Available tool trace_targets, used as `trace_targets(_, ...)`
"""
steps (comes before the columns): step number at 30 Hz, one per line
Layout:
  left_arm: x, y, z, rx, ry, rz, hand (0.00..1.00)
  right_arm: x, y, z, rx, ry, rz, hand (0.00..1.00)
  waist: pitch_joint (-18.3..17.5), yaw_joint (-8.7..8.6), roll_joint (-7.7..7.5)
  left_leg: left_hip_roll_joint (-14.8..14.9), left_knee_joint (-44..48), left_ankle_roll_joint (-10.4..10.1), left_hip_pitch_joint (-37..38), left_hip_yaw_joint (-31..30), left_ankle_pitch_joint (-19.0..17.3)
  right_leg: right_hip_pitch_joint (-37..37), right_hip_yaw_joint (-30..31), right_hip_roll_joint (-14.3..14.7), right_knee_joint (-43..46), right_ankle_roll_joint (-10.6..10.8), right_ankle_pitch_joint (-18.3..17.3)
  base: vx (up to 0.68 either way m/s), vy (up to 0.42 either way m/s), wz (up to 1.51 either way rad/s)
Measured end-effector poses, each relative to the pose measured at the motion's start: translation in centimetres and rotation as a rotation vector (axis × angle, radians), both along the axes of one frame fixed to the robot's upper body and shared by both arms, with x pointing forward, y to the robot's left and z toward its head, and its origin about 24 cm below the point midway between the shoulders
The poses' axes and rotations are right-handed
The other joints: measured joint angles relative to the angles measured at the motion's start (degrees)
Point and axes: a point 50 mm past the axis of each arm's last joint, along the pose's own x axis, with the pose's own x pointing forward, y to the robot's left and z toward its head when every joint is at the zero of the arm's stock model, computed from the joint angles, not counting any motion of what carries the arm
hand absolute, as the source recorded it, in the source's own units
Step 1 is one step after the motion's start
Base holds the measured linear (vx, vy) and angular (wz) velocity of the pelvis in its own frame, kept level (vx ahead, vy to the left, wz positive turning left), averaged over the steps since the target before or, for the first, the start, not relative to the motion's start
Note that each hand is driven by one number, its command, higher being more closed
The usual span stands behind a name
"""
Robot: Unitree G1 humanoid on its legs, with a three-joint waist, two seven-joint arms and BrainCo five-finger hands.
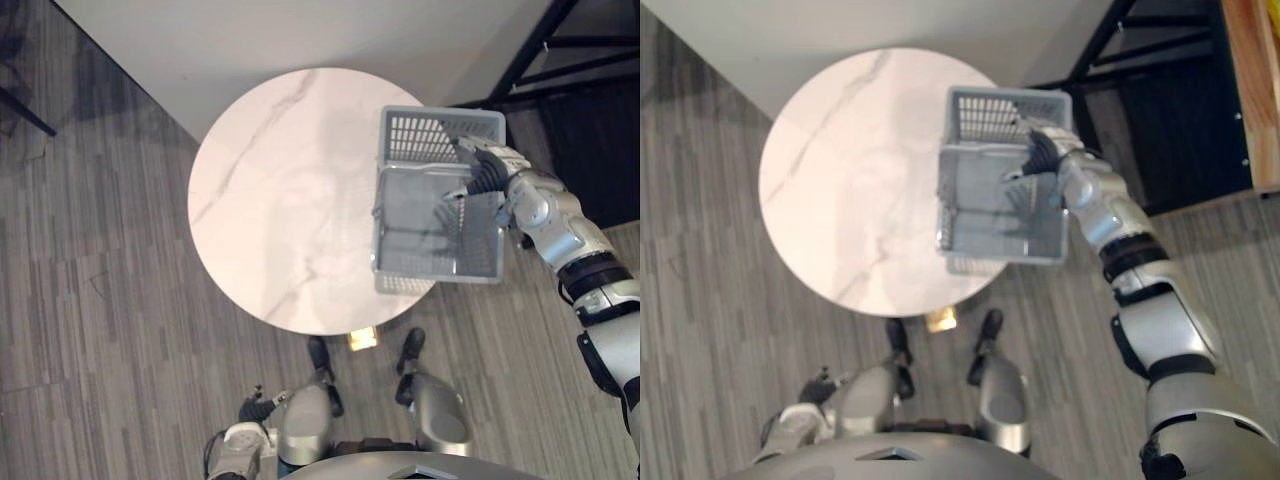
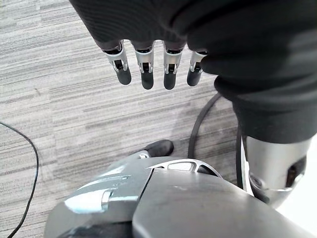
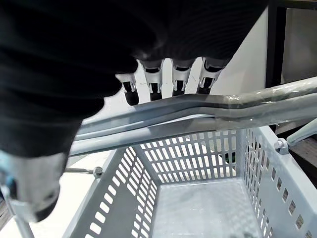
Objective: Pick vegetable in the basket
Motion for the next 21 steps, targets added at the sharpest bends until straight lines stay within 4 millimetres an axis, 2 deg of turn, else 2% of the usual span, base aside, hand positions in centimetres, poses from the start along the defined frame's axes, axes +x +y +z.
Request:
trace_targets(11, 0.1, 0.0, 0.0, 0.005, -0.005, -0.003, 0.00, 0.0, 0.0, -0.1, 0.001, 0.002, -0.001, 0.00, 0.42, 0.01, 0.26, -0.08, 0.00, 0.01, -0.44, -0.04, 0.02, -0.49, 0.14, -0.04, -0.11, -0.12, 0.30, 0.00, 0.000, 0.00)
trace_targets(21, 0.1, 0.0, 0.1, 0.017, -0.006, 0.005, 0.00, 0.1, 1.1, -0.3, 0.021, 0.003, 0.022, 0.00, 0.59, 0.23, 0.29, -0.10, 0.00, 0.02, -0.72, -0.32, 0.02, -0.56, -0.09, -0.08, -0.21, -0.12, 0.30, 0.02, -0.008, 0.01)
